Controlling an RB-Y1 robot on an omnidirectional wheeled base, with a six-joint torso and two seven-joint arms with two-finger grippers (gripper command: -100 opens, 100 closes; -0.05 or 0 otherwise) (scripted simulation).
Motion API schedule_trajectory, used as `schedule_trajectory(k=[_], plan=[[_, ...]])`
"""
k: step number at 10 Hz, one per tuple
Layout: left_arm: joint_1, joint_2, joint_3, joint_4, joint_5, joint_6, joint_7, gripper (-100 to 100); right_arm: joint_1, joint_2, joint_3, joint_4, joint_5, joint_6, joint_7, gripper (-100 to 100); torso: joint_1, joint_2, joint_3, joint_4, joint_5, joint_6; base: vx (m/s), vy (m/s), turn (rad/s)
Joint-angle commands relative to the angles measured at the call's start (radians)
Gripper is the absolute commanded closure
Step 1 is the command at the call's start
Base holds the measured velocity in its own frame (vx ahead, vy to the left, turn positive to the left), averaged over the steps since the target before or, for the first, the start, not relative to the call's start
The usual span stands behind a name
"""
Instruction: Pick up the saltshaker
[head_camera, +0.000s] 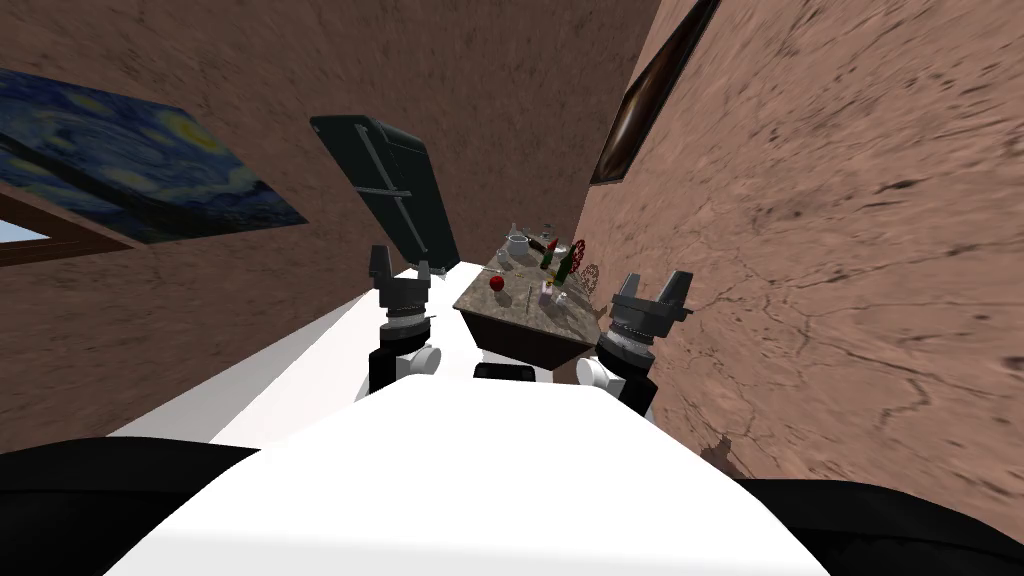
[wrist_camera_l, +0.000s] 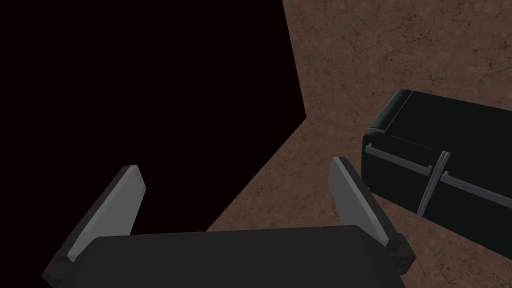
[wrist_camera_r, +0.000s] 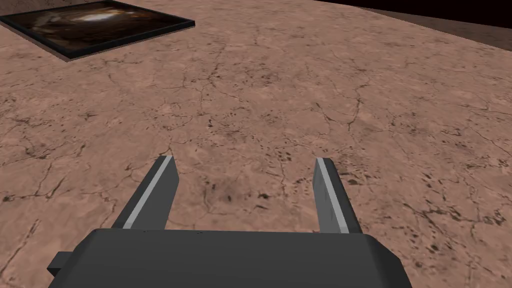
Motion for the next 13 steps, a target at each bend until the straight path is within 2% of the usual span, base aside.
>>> schedule_trajectory(k=[1,6,7,9,10,12,13], plan=[[0.000,0.000,0.000,0.000,0.000,0.000,0.000,0,0.005,-0.047,-0.005,0.012,0.001,0.005,-0.002,-100,0.000,0.000,0.000,0.000,0.000,0.000,-0.003,0.010,0.044],[0.000,0.000,0.000,0.000,0.000,0.000,0.000,0,0.036,-0.192,-0.023,0.072,0.005,0.025,-0.014,-100,0.001,0.001,0.000,0.000,0.000,0.000,-0.010,0.025,0.062],[0.000,0.000,0.000,0.000,0.000,0.000,0.000,0,0.036,-0.207,-0.023,0.072,0.005,0.025,-0.014,-100,0.002,0.001,0.001,0.000,0.000,0.000,-0.010,0.020,0.014],[0.000,0.000,0.000,0.000,0.000,0.000,0.000,0,0.059,-0.275,-0.031,0.107,0.008,0.038,-0.021,-100,0.001,0.001,0.001,0.000,0.000,0.000,-0.015,0.025,0.072],[0.000,0.000,0.000,0.000,0.000,0.000,0.000,0,0.059,-0.288,-0.031,0.107,0.008,0.038,-0.021,-100,0.001,0.001,0.001,0.000,0.000,0.000,-0.013,0.019,0.037],[0.000,0.000,0.000,0.000,0.000,0.000,0.000,0,0.089,-0.361,-0.036,0.148,0.012,0.053,-0.030,-100,0.001,0.001,0.001,0.000,0.000,0.000,-0.017,0.033,0.094],[0.000,0.000,0.000,0.000,0.000,0.000,0.000,0,0.089,-0.377,-0.036,0.148,0.012,0.053,-0.030,-100,0.002,0.001,0.001,0.000,0.000,0.000,-0.014,0.025,0.040]])
